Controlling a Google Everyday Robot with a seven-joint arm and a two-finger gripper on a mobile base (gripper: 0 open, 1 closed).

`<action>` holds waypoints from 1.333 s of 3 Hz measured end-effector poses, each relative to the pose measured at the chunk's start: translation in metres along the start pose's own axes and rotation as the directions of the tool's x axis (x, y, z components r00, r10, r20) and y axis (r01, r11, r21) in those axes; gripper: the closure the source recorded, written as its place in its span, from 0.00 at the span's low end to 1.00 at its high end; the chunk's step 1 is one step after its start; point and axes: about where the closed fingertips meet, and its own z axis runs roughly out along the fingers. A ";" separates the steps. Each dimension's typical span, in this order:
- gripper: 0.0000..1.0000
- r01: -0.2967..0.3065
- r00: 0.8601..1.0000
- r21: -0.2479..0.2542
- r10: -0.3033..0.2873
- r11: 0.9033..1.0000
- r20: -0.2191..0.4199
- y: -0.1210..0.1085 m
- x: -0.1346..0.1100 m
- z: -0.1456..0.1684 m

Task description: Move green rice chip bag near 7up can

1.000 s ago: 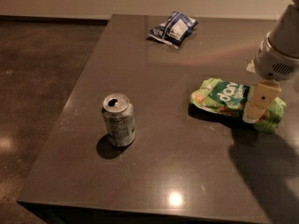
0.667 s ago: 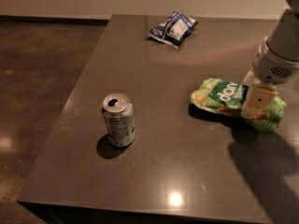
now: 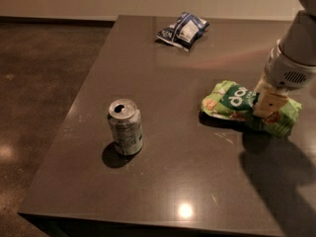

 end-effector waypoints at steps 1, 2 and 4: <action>1.00 0.033 0.999 0.003 -0.033 0.999 0.034 0.008 -0.018 -0.014; 1.00 0.105 0.989 -0.011 -0.103 0.994 0.107 0.029 -0.054 -0.036; 1.00 0.219 0.962 -0.041 -0.208 0.975 0.174 0.060 -0.096 -0.042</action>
Offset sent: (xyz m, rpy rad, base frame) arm -0.0265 0.0813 0.0578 0.1326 -0.0250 0.1597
